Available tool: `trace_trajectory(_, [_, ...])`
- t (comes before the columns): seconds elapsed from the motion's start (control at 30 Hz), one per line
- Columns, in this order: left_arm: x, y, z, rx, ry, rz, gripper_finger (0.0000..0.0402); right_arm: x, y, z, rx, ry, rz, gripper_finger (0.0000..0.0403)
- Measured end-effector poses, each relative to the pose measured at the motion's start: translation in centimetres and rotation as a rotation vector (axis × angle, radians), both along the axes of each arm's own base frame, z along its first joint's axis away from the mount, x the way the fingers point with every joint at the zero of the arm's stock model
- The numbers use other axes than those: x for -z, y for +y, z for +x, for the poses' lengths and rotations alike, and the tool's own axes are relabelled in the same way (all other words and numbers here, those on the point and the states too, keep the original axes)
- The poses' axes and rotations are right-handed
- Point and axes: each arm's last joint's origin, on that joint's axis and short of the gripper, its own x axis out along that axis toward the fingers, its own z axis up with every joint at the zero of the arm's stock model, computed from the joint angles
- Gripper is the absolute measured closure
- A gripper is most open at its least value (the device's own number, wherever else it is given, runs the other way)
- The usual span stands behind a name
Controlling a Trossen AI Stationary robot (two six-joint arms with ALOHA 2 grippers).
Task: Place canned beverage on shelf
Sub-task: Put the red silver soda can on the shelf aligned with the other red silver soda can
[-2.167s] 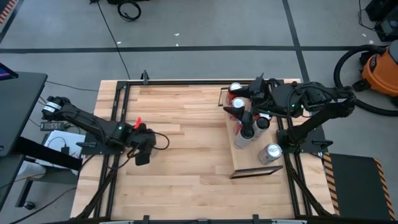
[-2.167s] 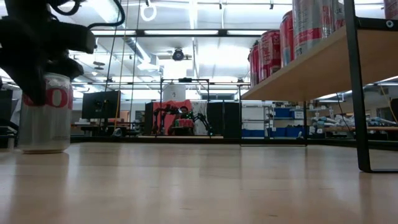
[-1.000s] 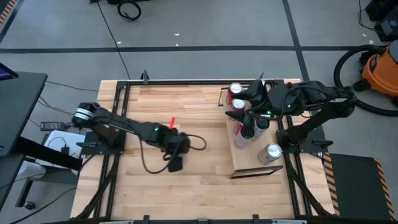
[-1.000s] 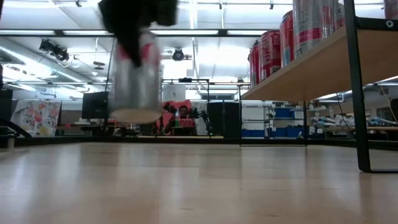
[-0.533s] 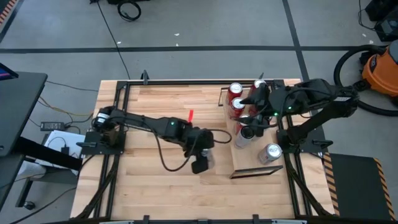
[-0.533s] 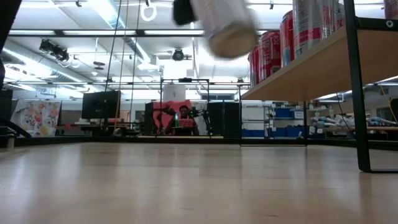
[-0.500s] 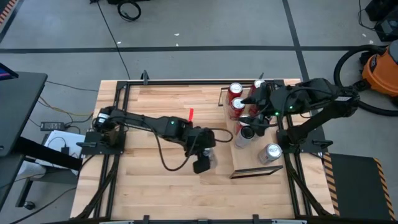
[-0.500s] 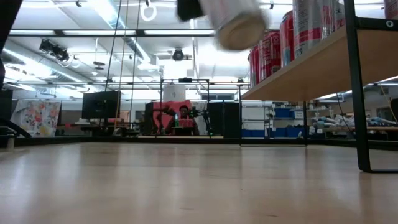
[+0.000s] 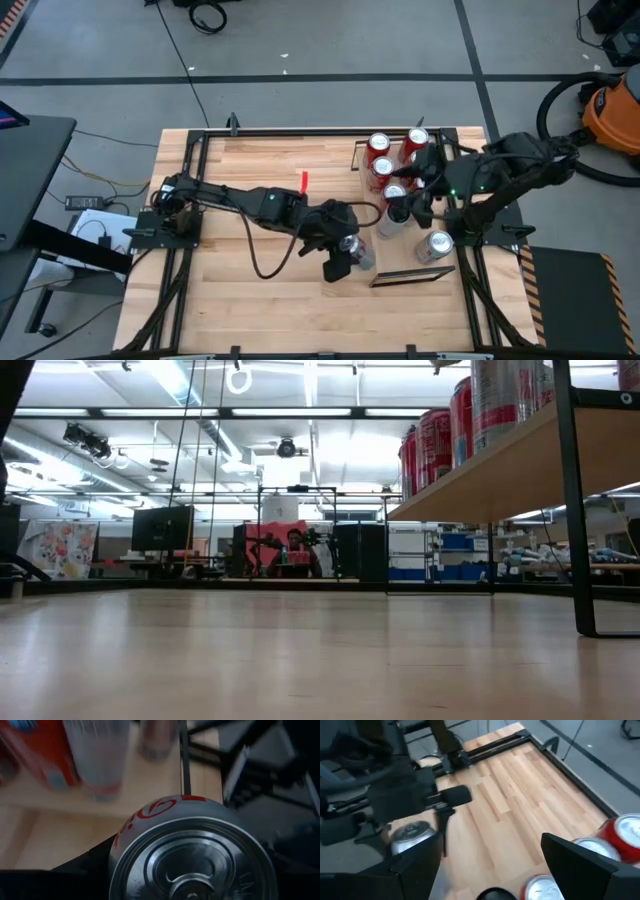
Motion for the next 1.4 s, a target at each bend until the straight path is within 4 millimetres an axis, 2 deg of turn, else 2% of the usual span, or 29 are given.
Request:
trace_trajectory(0.2, [-1.0, 0.0, 0.7, -0.051, -0.142, 0.035, 0.0097, -0.1, 1.9, -0.8, -0.101, -0.009, 0.023, 0.0055])
trace_trajectory(0.33, [-1.1, 0.5, 0.9, -0.119, -0.155, 0.078, 0.0097, -0.3, 3.1, -1.7, -0.202, 0.0, 0.013, 0.0055])
trace_trajectory(0.43, [-1.3, 1.4, 0.9, -0.177, -0.157, 0.024, 0.0097, 0.0, 3.8, -1.8, -0.296, 0.033, -0.044, 0.0055])
trace_trajectory(0.6, [-2.7, 2.0, 0.6, -0.205, -0.173, -0.025, 0.0097, 0.5, 4.1, -0.7, -0.33, 0.056, -0.121, 0.0055])
trace_trajectory(0.8, [-4.6, 1.9, -1.0, -0.193, -0.113, -0.014, 0.0097, 0.8, 4.1, 0.4, -0.363, 0.074, -0.199, 0.0055])
trace_trajectory(1.0, [-4.8, 1.7, -2.4, -0.167, 0.004, 0.017, 0.0097, 1.2, 3.5, 1.4, -0.359, 0.1, -0.181, 0.0055])
trace_trajectory(1.07, [-4.3, 1.6, -3.0, -0.144, 0.09, 0.007, 0.0097, 1.2, 3.4, 1.6, -0.355, 0.099, -0.188, 0.0055])
trace_trajectory(1.13, [-2.9, 1.6, -3.2, -0.128, 0.207, 0.026, 0.0097, 1.1, 3.3, 1.8, -0.351, 0.085, -0.209, 0.0055])
trace_trajectory(1.23, [0.0, 1.0, -2.3, -0.096, 0.296, 0.079, 0.0097, 0.9, 3.2, 2.3, -0.328, 0.052, -0.227, 0.0055])
trace_trajectory(1.4, [5.8, 0.5, -1.1, -0.062, 0.406, 0.126, 0.0097, 1.0, 3.1, 2.5, -0.297, 0.059, -0.225, 0.0055])
